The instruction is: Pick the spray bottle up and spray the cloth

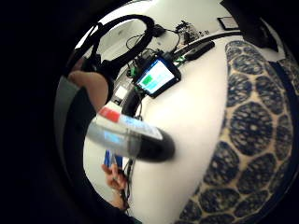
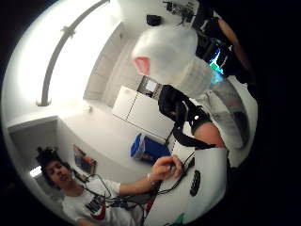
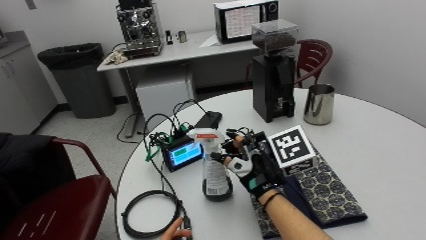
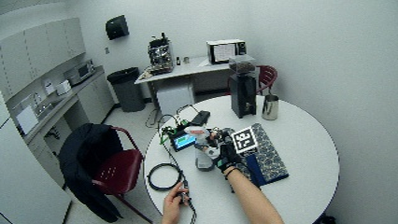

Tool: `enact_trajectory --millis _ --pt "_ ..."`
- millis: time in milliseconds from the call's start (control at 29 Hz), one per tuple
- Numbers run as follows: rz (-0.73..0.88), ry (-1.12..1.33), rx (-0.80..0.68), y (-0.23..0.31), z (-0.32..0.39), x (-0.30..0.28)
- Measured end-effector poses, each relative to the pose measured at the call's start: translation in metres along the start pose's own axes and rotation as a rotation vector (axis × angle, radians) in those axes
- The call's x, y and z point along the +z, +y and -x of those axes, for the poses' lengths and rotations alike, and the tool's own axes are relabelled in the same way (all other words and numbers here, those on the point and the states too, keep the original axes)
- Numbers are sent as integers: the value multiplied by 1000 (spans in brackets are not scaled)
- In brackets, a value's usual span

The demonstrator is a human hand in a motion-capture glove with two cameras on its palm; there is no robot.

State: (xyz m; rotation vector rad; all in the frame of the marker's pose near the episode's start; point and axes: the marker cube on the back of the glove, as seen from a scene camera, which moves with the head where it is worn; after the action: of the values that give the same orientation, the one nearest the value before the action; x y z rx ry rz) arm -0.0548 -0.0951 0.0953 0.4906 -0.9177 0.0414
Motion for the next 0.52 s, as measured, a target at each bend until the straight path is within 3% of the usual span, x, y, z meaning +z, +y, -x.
enact_trajectory --millis 276,517 --pt "-21 30 -21 27 23 -75" --pt "-31 136 -31 73 3 -143"
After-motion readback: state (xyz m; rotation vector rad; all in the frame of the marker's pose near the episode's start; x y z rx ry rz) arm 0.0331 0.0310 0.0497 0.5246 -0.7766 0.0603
